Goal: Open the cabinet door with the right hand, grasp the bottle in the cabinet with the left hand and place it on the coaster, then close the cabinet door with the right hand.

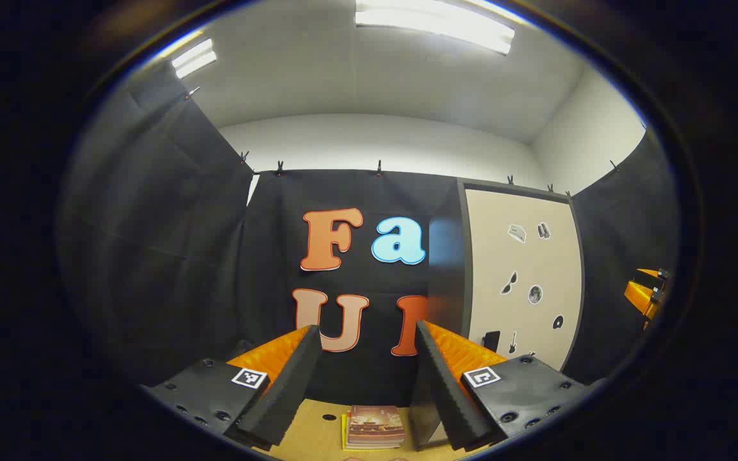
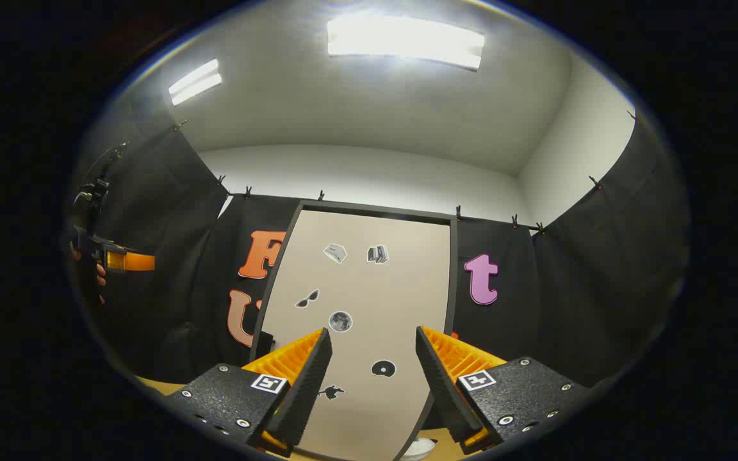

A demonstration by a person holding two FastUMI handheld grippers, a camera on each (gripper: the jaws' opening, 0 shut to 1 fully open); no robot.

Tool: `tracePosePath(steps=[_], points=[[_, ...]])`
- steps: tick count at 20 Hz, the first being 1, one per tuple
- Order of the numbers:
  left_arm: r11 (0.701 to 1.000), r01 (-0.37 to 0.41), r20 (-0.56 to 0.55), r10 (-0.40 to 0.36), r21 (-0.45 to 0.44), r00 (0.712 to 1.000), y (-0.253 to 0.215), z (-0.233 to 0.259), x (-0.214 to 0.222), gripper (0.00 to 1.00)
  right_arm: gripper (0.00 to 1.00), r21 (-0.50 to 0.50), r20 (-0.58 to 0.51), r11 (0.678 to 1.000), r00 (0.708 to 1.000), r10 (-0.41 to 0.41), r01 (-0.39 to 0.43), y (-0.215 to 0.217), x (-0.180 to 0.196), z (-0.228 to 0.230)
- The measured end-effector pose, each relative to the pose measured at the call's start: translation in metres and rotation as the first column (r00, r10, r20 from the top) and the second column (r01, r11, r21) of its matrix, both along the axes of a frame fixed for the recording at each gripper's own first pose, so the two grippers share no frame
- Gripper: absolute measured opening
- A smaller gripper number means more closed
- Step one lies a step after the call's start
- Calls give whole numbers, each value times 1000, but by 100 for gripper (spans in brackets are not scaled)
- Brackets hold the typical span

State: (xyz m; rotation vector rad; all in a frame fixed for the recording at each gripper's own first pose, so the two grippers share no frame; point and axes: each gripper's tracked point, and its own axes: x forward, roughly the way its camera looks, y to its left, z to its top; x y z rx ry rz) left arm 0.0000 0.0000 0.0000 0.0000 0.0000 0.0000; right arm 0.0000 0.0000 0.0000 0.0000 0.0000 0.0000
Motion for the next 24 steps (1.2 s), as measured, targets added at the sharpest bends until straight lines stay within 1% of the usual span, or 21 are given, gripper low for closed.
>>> tracePosePath(steps=[1,6,11,12,13,15,17,18,19,23,24], points=[[1000,0,-3,0,4,1000,0,0,0,92,82,1,-2,1000,1000,2,-2,1,0,0],[1000,-18,16,17,6,1000,1,3,0,92,82,36,-14,999,999,31,-31,12,-3,1],[1000,-22,14,22,2,1000,2,1,0,92,82,41,-16,998,999,48,-47,20,-1,-1],[1000,-19,9,19,-6,1000,2,0,0,95,82,45,-20,998,998,52,-51,23,0,-3],[1000,-14,7,14,-6,1000,2,0,0,95,82,49,-26,997,998,57,-56,24,1,-5],[1000,-18,18,18,5,1000,2,2,0,92,82,56,-35,996,997,69,-67,30,3,-7],[1000,-19,18,19,5,1000,2,1,0,92,82,63,-40,995,996,85,-82,35,6,-11],[1000,-18,17,18,3,1000,2,1,-1,96,82,68,-42,994,995,93,-90,38,7,-13],[1000,-20,15,20,5,1000,3,1,0,92,82,76,-43,992,994,101,-97,42,8,-15],[999,-37,6,37,8,999,7,-6,2,92,84,110,-77,980,982,175,-166,68,15,-33],[999,-42,3,42,9,999,9,-8,2,92,88,119,-92,978,978,185,-174,73,18,-39]])
